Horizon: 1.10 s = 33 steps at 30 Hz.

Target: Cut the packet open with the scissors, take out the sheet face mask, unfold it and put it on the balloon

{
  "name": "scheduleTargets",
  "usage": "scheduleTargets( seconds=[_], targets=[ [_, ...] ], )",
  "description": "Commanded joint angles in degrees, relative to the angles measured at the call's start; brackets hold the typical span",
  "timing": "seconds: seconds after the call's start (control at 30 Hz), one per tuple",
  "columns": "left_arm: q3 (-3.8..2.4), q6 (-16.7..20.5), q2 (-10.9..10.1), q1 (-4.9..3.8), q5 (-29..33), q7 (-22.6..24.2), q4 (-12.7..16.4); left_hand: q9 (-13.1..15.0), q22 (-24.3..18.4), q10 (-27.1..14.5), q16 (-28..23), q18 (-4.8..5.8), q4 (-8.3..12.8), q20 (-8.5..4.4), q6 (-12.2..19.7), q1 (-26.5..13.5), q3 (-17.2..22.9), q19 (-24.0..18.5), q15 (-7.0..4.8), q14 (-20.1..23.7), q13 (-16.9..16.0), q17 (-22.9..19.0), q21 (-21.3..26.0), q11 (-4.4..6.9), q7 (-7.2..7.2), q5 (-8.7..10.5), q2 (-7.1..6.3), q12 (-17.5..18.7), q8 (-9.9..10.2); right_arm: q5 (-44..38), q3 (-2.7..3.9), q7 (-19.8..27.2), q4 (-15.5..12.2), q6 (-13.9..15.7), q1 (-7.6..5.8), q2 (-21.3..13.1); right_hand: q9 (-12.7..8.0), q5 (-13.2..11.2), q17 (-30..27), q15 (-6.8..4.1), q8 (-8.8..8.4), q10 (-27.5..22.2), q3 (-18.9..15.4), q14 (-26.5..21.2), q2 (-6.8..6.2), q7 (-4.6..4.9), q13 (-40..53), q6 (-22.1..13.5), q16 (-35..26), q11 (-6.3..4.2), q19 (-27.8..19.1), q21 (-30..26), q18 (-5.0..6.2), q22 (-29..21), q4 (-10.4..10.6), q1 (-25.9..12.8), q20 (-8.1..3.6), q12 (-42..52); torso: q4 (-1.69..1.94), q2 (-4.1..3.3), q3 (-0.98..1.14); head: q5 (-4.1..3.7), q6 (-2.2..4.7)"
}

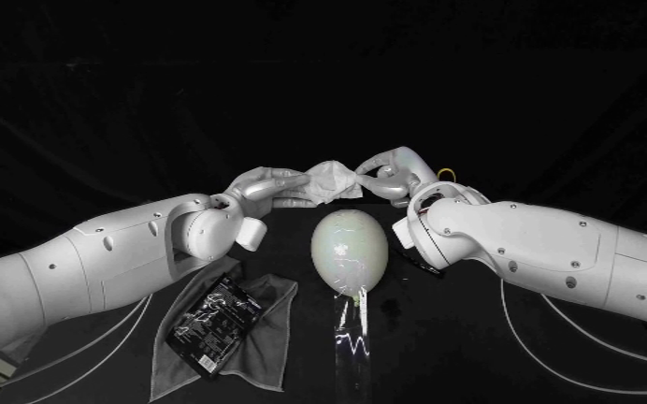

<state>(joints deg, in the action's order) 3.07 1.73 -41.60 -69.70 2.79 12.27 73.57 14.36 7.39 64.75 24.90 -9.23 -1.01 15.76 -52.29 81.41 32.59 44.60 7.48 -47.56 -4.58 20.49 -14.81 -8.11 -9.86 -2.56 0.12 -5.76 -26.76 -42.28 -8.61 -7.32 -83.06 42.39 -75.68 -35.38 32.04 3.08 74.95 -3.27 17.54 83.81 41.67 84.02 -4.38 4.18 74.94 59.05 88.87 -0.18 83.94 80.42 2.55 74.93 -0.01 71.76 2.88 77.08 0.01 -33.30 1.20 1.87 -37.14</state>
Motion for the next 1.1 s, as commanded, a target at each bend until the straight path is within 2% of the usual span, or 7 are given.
scheduleTargets(
  seconds=[0.03,0.33,0.5,0.7,1.1],
  targets=[
    [-0.11,-1.7,0.2,-0.17,-1.1,-2.1,0.0,7.9,-0.2,-1.7,0.4,0.30,0.0,0.21,0.3,-0.8,0.7,-0.9,0.39,1.8,0.2,0.3,0.6,-0.42,-0.64,-0.18,-0.13,0.4,-0.5,0.8,0.06,0.9,0.1,-0.6,0.00,0.0,2.1,-0.1,13.7,-0.44,3.84,1.7,0.2,5.7,0.18,0.00,7.1,0.3,0.4,-0.08,1.6,0.2,-0.46,12.3,0.0,-0.4,-0.23,0.4,0.02,0.00,0.00,-0.16,0.05],
    [-0.12,-2.1,0.3,-0.21,-1.0,-1.9,0.1,8.9,-0.5,-4.8,1.8,0.16,0.3,0.58,0.9,-1.6,1.9,-1.9,1.08,4.4,0.6,0.9,1.0,-1.35,-1.39,-0.18,-0.19,0.8,-1.2,3.7,0.07,0.9,0.6,-0.9,0.00,0.3,2.1,-0.1,13.7,-0.44,3.84,1.7,0.2,5.7,0.18,0.00,7.1,0.3,0.4,-0.08,1.6,0.2,-0.46,12.3,0.0,-0.4,-0.23,0.4,0.03,-0.04,-0.03,-0.54,0.28],
    [-0.12,-2.0,0.5,-0.21,0.2,0.5,0.0,9.2,-0.6,-6.5,1.7,0.17,0.3,0.65,1.2,-2.0,2.7,-2.2,1.46,5.6,0.9,0.8,1.1,-1.84,-1.68,-0.18,-0.24,1.6,-1.4,5.2,0.07,0.4,1.1,-1.9,0.00,0.5,2.1,-0.1,13.7,-0.44,3.84,1.7,0.2,5.7,0.18,0.00,7.1,0.3,0.4,-0.08,1.6,0.2,-0.46,12.3,0.0,-0.4,-0.23,0.4,0.04,-0.02,-0.04,-0.84,0.38],
    [-0.12,-2.0,0.6,-0.21,2.1,3.4,-0.1,9.7,-1.1,-8.7,0.9,0.69,0.1,0.80,2.1,-2.5,4.1,-3.6,2.10,7.4,1.0,0.1,2.0,-2.45,-2.11,-0.16,-0.36,2.2,-1.6,6.6,0.07,-0.3,2.1,-3.4,0.00,0.7,2.2,-0.2,13.5,-0.45,3.89,1.7,0.2,5.6,0.23,-0.01,7.1,0.3,0.3,-0.09,1.5,-0.1,-0.41,12.3,-0.1,-0.5,-0.23,0.4,0.04,0.02,-0.05,-1.00,0.51],
    [-0.12,-4.6,0.7,-0.21,2.8,3.0,-0.1,10.0,-1.4,-9.1,0.1,1.12,0.1,0.84,2.2,-2.8,4.8,-4.3,2.48,8.7,1.0,-0.5,2.5,-2.68,-2.45,-0.16,-0.49,2.0,-1.9,7.9,0.07,-0.3,3.7,-4.4,-0.01,1.2,2.2,-0.2,13.5,-0.45,3.91,1.7,0.2,5.6,0.23,-0.01,7.1,0.3,0.2,-0.09,1.5,0.0,-0.42,12.3,-0.1,-0.6,-0.24,0.4,-0.01,-0.05,-0.03,-1.47,0.51]
  ],
)
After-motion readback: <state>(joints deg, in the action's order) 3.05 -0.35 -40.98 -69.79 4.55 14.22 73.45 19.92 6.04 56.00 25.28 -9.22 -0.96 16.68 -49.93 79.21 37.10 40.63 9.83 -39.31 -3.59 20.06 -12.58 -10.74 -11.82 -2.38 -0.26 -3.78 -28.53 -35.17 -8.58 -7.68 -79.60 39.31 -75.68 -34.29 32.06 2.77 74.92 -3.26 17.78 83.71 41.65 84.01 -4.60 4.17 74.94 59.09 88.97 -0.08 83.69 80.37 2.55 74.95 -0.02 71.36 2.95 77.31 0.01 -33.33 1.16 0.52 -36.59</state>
